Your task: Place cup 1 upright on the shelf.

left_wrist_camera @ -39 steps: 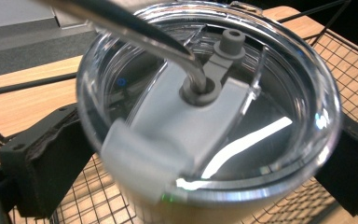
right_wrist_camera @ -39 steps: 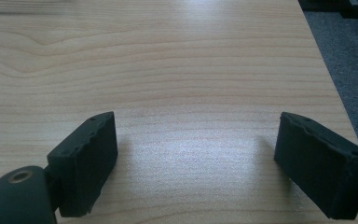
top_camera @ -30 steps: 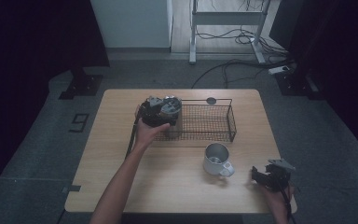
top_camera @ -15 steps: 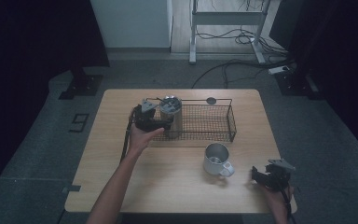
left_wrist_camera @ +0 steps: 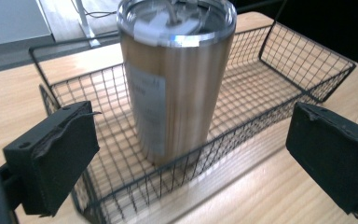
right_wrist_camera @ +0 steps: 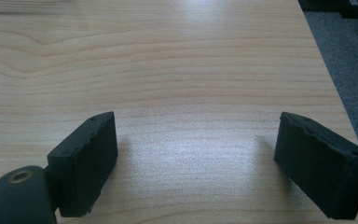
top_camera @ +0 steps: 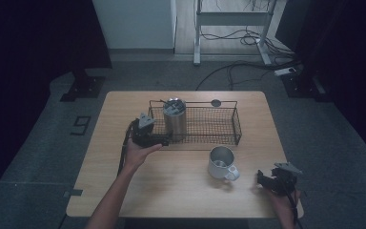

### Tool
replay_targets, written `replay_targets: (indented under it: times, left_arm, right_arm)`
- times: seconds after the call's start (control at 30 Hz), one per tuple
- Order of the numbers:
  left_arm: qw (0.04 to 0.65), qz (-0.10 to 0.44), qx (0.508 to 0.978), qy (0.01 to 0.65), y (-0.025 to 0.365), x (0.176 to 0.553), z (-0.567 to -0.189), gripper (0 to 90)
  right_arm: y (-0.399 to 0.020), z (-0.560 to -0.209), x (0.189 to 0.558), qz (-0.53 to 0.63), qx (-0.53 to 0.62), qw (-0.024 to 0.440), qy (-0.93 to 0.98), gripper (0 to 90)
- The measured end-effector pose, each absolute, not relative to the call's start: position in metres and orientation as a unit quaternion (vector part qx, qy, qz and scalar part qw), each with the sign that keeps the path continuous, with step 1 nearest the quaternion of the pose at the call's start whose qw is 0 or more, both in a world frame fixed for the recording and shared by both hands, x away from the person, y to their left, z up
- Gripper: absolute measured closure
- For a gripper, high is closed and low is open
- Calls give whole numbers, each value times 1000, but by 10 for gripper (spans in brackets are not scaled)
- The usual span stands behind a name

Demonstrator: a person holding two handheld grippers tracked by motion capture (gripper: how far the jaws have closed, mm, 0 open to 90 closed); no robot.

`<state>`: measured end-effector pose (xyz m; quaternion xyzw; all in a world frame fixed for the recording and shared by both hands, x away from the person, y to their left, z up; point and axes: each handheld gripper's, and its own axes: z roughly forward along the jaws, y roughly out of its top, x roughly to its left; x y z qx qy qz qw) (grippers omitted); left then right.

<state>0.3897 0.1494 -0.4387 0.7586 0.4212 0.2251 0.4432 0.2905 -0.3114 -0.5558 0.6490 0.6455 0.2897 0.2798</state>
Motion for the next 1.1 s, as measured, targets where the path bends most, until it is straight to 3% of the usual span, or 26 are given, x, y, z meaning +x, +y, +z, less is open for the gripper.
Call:
replay_targets:
  times: [0.37,1.1]
  left_arm:
    - [436,239,760,419,167,354,-458,60]
    - [424,189,763,450,193,311,-505,75]
  right_arm:
    - [-311,-556,290,290,649,280,645,129]
    - [-311,-556,290,290,647,279,647,128]
